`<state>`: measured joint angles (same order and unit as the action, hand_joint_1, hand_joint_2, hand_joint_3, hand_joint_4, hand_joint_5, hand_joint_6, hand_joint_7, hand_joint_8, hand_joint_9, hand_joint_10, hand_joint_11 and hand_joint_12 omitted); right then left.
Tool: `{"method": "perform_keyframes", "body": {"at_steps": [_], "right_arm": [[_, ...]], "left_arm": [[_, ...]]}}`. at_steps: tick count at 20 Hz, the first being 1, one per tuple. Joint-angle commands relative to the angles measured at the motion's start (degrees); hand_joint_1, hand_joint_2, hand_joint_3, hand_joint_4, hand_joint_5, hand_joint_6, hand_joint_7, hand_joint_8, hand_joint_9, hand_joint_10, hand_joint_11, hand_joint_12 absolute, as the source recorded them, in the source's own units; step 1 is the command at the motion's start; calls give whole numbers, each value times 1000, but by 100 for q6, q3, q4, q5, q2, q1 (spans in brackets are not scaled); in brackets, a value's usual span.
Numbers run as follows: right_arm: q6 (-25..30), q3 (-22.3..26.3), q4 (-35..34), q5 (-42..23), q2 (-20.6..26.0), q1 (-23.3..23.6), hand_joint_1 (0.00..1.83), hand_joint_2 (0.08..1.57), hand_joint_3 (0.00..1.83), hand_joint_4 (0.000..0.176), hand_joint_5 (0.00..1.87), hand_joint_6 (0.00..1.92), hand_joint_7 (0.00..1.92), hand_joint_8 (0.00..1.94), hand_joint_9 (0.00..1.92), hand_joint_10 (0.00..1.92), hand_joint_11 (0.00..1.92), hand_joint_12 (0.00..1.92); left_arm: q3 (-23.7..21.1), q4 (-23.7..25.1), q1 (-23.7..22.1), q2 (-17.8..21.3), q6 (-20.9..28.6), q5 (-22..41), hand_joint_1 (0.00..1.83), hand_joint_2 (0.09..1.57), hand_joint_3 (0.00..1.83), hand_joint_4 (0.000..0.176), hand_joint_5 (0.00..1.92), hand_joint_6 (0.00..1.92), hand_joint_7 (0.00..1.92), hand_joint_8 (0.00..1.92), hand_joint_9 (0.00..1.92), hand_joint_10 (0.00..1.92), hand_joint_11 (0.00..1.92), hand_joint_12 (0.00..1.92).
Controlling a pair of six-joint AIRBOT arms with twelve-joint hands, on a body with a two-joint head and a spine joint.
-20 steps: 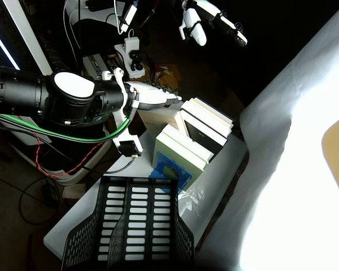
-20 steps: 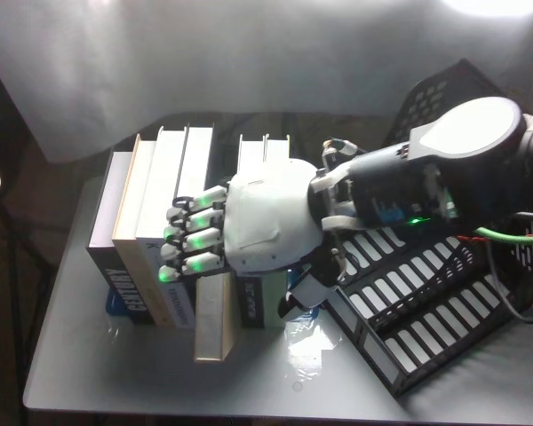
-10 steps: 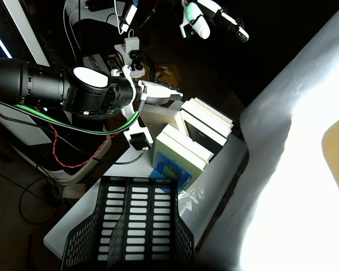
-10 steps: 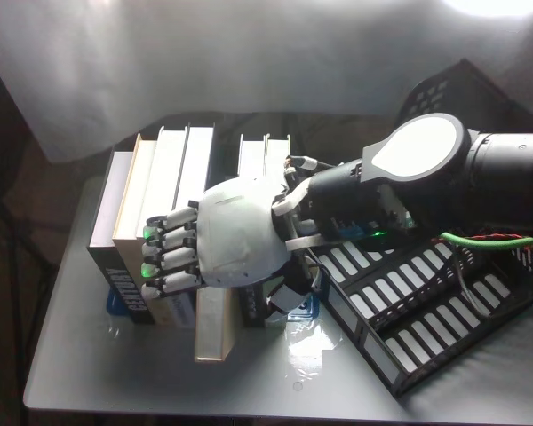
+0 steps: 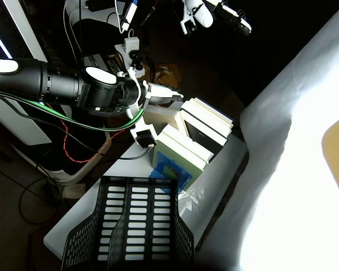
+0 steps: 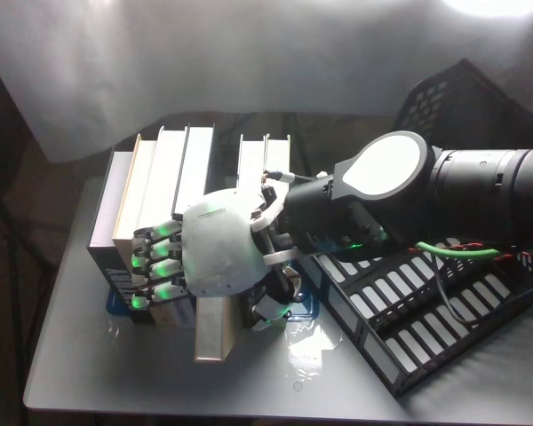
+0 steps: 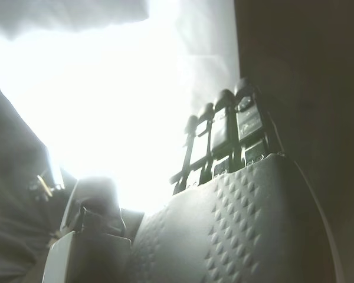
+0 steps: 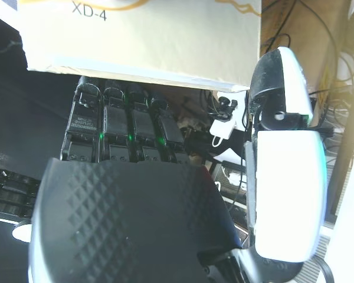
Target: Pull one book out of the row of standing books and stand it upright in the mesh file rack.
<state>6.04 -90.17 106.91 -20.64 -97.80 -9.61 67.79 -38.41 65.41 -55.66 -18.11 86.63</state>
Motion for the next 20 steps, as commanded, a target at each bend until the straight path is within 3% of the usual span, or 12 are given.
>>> {"method": "perform_keyframes", "body": {"at_steps": [1,15,17,18,20], "right_arm": [[-2,-2,-111,-4,1,-29,813,999,0,0,0,0,0,0,0,0,0,0],[10,-191,202,309,-176,-209,771,1000,0,0,54,22,64,20,2,1,0,0],[11,-227,202,328,-217,-251,861,1047,18,0,146,59,211,70,124,54,0,0],[12,-241,201,330,-227,-269,889,1031,2,0,269,79,417,56,246,240,0,403],[12,-255,201,343,-247,-304,998,1032,0,0,431,126,599,41,331,518,0,1096]], "left_arm": [[27,-144,12,59,27,789,0,1366,3,0,0,0,0,0,0,0,0,0],[-29,-203,98,80,27,972,2,1378,3,0,0,0,0,0,0,0,0,0],[-33,-229,119,86,27,1005,5,1386,6,0,0,0,0,0,0,0,0,0],[-36,-230,120,93,27,1017,53,1378,1,0,0,0,0,0,0,0,0,0],[-53,-234,129,119,27,1046,16,1383,4,0,0,0,0,0,0,0,0,0]]}}
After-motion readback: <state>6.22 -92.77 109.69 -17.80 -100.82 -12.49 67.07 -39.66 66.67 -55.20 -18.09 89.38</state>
